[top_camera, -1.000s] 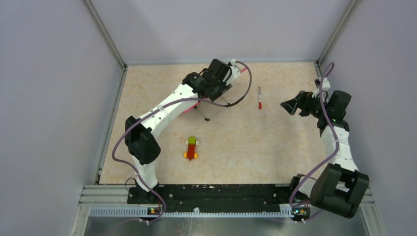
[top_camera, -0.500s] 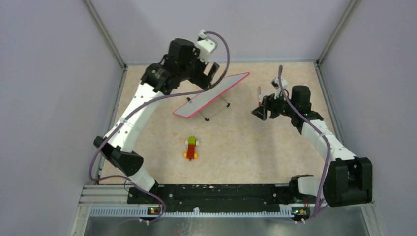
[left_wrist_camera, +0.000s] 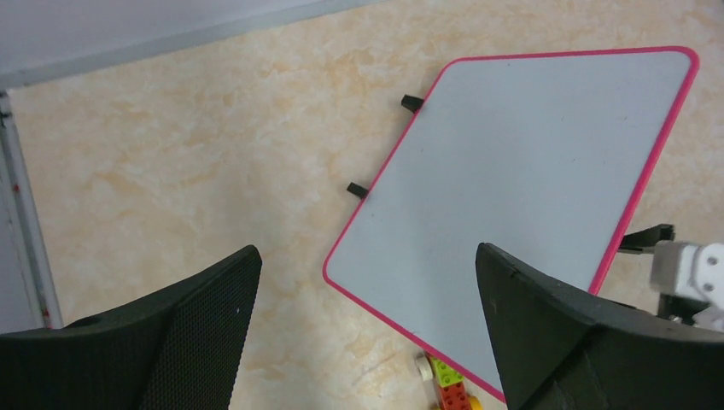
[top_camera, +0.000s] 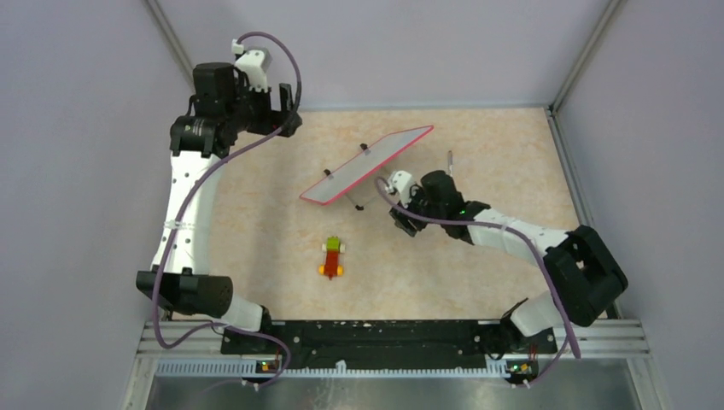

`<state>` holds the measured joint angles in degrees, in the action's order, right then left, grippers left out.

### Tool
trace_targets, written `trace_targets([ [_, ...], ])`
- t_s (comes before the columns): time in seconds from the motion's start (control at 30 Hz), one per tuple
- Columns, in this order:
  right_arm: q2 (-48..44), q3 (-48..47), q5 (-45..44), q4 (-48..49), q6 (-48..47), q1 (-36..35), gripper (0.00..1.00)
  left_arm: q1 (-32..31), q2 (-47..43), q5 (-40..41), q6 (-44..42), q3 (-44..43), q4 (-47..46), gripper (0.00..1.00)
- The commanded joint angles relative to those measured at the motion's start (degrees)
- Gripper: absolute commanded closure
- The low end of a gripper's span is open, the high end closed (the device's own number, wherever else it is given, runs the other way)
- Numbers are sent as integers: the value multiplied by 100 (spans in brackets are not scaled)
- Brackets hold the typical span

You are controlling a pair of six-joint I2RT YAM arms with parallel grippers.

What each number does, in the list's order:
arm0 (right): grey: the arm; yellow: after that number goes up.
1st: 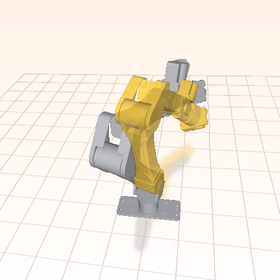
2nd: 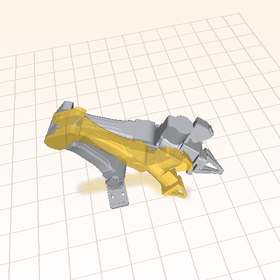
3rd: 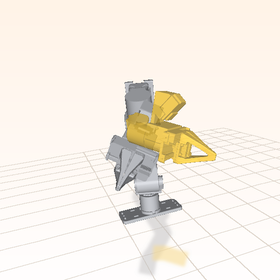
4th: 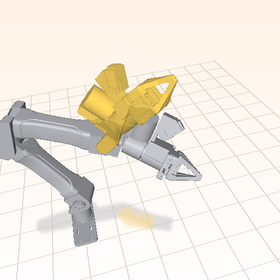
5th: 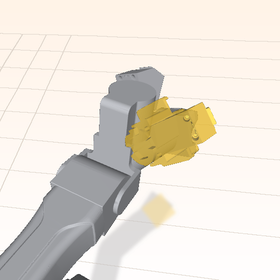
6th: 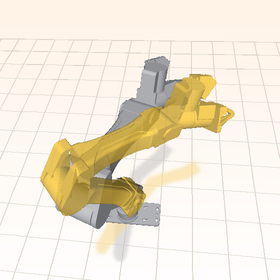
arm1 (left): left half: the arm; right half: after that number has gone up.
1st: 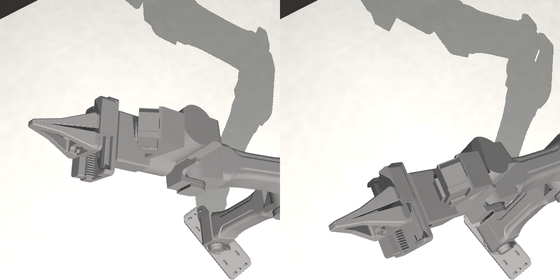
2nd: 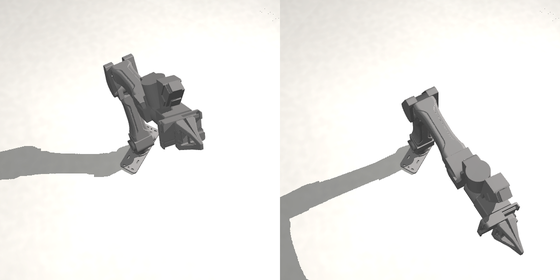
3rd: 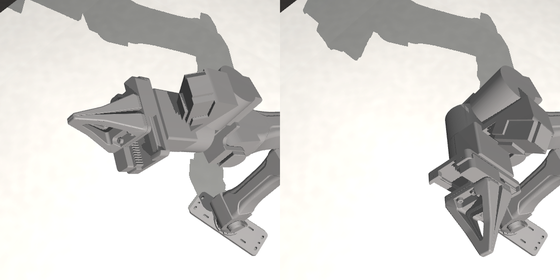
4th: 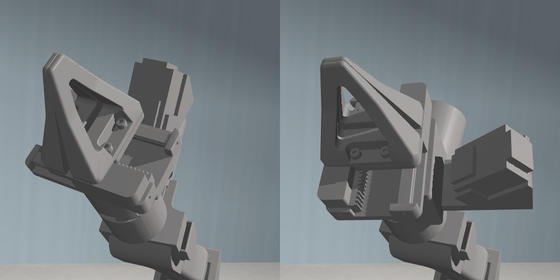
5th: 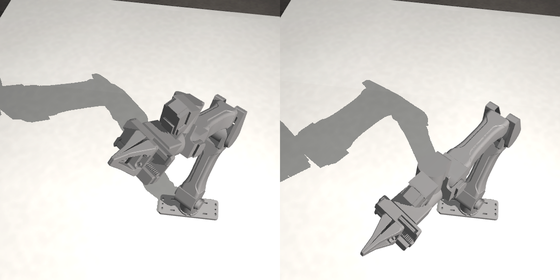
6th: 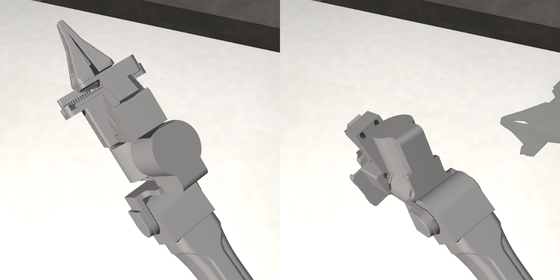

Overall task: Write a sentence on the whiteboard
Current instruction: Adjust the whiteboard stand at the center of the board.

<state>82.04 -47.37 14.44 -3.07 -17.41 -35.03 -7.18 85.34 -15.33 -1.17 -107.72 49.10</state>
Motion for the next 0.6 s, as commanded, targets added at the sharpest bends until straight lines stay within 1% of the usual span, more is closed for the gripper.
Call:
trace_targets([
  [0.0, 478, -230, -1190, 1162, -822, -714, 43, 373, -143, -737, 350, 384, -151, 1],
  [0.1, 792, -359, -1328, 1536, -897, -933, 44, 480, 24, -725, -152, 605, -5, 1],
  [0.13, 844, -405, -1305, 1545, -865, -951, 44, 587, 110, -689, -284, 678, 21, 1],
  [0.2, 838, -429, -1260, 1525, -818, -953, 44, 861, 336, -921, -504, 776, 49, 2],
  [0.3, 640, -371, -995, 1208, -826, -953, 43, 1031, 798, -868, -825, 862, -257, 10],
  [0.47, -55, -50, -400, 442, -736, -834, 41, 1047, 1780, -870, -1324, 734, -916, 25],
  [0.57, -673, 222, 126, 171, -535, -515, 39, 1039, 2492, -1328, -1650, 320, -1090, 33],
])
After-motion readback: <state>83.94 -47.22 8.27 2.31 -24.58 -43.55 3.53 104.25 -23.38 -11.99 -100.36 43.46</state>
